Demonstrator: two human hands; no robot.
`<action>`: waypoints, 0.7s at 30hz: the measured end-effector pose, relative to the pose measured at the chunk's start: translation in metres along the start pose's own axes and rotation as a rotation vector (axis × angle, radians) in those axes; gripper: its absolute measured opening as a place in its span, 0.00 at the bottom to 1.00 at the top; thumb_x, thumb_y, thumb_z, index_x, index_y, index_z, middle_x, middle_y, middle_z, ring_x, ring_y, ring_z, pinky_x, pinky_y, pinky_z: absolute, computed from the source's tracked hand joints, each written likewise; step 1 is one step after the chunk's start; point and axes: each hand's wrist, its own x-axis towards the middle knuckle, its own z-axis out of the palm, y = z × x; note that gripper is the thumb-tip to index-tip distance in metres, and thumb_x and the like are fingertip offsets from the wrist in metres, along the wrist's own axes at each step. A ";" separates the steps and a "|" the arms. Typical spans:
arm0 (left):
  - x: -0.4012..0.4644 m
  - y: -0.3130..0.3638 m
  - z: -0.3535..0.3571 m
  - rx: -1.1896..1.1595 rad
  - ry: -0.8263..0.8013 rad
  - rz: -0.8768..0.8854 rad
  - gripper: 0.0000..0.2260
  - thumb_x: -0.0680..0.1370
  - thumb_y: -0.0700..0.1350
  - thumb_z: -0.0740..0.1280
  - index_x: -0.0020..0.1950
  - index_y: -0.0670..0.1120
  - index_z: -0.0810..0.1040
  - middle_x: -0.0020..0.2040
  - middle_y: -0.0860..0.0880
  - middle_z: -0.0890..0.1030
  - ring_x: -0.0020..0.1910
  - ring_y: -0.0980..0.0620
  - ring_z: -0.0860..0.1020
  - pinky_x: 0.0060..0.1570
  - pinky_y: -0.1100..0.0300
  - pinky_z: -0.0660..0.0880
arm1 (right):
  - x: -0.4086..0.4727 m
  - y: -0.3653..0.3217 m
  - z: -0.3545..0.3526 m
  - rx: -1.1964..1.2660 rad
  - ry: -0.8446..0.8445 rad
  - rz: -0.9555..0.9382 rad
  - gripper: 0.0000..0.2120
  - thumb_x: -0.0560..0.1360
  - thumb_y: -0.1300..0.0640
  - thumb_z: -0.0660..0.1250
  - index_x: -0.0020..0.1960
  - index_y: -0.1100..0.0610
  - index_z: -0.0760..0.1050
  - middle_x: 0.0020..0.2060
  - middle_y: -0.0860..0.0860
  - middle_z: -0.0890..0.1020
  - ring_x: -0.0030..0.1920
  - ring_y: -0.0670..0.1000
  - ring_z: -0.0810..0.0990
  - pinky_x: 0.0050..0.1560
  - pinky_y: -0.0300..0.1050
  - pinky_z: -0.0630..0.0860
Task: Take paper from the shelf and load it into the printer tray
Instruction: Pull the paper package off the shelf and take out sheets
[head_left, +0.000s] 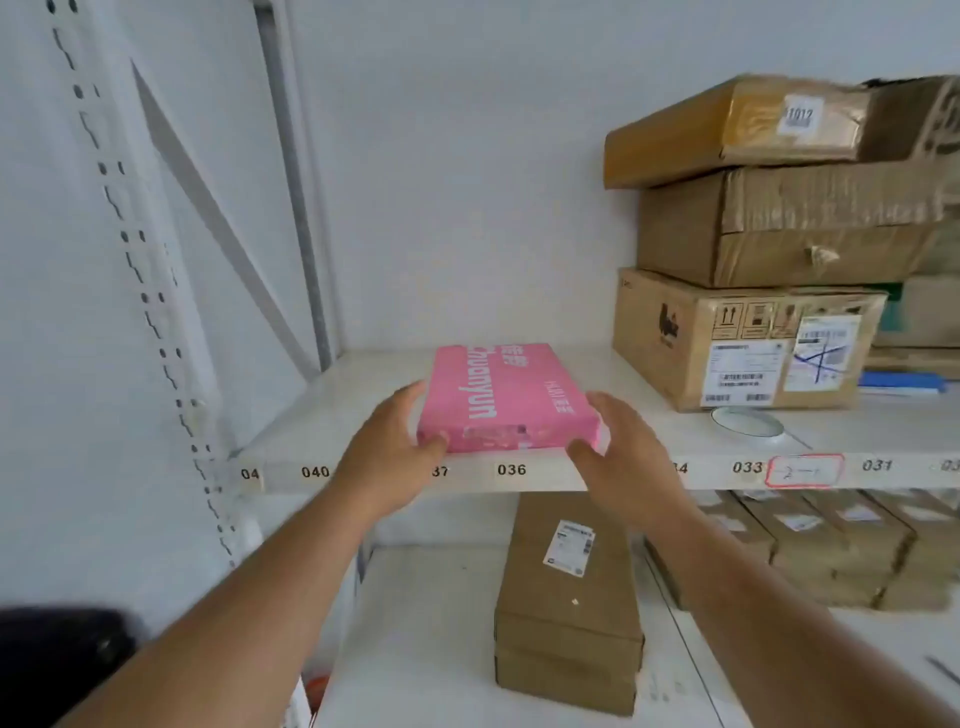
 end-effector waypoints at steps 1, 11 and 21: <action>-0.002 0.000 0.003 0.055 -0.026 -0.017 0.29 0.79 0.47 0.68 0.80 0.54 0.64 0.74 0.51 0.73 0.73 0.48 0.72 0.66 0.60 0.66 | 0.003 0.004 0.003 -0.047 -0.008 -0.013 0.25 0.79 0.53 0.65 0.76 0.48 0.67 0.70 0.47 0.75 0.69 0.53 0.74 0.65 0.53 0.73; -0.005 -0.029 0.025 0.106 -0.022 -0.076 0.30 0.78 0.46 0.69 0.80 0.54 0.65 0.67 0.52 0.79 0.68 0.47 0.75 0.67 0.52 0.72 | 0.005 0.012 0.002 0.023 -0.048 0.073 0.12 0.78 0.61 0.64 0.58 0.50 0.78 0.50 0.47 0.82 0.39 0.53 0.84 0.34 0.49 0.82; -0.038 -0.042 0.019 0.182 0.153 0.139 0.21 0.82 0.51 0.68 0.75 0.55 0.73 0.67 0.51 0.82 0.65 0.47 0.80 0.62 0.53 0.77 | -0.025 0.035 0.000 -0.055 0.098 -0.077 0.22 0.81 0.58 0.67 0.75 0.53 0.74 0.69 0.48 0.79 0.69 0.49 0.76 0.67 0.43 0.70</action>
